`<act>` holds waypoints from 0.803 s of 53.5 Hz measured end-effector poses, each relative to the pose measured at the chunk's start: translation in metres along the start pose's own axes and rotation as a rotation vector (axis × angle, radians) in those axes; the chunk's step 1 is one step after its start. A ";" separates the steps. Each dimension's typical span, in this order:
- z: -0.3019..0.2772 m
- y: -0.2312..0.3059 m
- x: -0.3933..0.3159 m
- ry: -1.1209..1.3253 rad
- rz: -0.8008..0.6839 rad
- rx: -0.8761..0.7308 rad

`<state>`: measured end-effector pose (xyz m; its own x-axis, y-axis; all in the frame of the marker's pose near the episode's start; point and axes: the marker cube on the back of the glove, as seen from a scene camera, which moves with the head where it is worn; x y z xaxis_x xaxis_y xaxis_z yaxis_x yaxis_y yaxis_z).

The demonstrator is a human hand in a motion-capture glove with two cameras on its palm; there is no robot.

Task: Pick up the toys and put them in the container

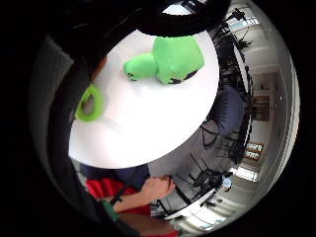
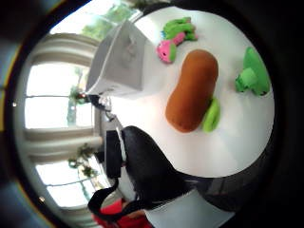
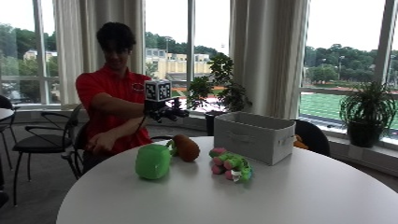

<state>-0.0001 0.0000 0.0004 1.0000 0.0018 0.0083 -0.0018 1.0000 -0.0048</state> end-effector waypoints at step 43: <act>0.044 -0.034 -0.017 -0.087 0.096 -0.107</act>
<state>-0.0174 -0.0342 0.0446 0.9907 0.1026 0.0891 -0.0919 0.9889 -0.1164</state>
